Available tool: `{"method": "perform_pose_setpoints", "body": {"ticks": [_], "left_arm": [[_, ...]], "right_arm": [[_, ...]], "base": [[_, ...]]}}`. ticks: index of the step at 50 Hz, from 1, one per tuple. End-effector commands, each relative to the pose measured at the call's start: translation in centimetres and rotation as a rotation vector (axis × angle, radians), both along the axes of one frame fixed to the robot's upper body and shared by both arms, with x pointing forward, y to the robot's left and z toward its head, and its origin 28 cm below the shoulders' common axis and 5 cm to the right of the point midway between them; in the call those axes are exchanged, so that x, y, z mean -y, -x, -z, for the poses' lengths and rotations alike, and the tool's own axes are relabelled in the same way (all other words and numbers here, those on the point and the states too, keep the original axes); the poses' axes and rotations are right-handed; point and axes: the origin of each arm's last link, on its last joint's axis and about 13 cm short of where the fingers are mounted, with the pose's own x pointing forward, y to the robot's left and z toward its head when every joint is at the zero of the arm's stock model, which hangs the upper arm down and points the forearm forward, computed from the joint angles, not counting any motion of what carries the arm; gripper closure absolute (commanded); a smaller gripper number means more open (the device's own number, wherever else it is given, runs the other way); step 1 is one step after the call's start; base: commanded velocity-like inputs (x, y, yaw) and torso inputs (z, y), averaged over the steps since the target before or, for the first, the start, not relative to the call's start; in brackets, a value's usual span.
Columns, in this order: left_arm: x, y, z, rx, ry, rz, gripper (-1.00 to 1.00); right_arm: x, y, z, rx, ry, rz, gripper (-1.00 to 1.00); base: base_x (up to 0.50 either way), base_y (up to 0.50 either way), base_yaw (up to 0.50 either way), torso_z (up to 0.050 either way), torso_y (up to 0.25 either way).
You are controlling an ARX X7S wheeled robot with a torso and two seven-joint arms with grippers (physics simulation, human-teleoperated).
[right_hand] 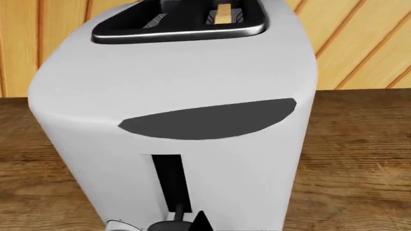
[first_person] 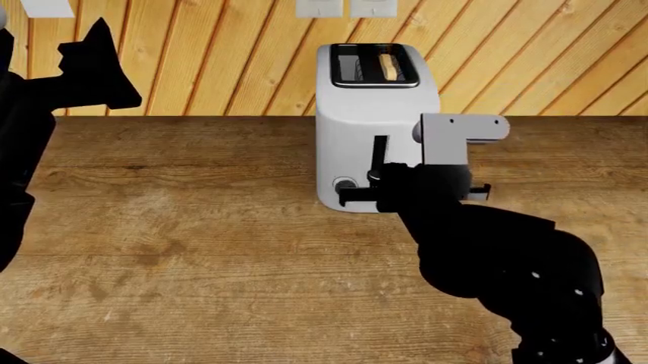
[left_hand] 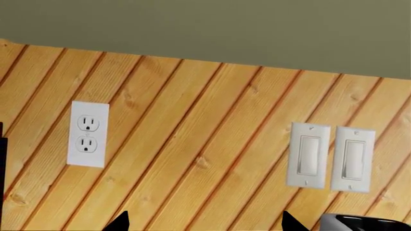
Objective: Push down the lever of the toaster to turn it on.
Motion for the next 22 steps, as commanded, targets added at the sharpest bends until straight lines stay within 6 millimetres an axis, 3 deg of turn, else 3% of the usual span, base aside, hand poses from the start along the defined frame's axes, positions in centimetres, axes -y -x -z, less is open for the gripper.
{"method": "perform_pose_setpoints", "body": {"ticks": [1, 22], "left_arm": [[0.0, 0.0, 0.0, 0.000, 0.001, -0.001, -1.00], [0.0, 0.0, 0.0, -0.002, 0.002, 0.000, -1.00]], "right_arm": [[-0.1, 0.6, 2.6, -0.126, 0.052, 0.001, 1.00], [-0.3, 1.1, 3.9, -0.181, 0.064, -0.016, 1.00]], "base": [[0.00, 0.00, 0.00, 0.000, 0.000], [0.00, 0.00, 0.00, 0.000, 0.000]]}}
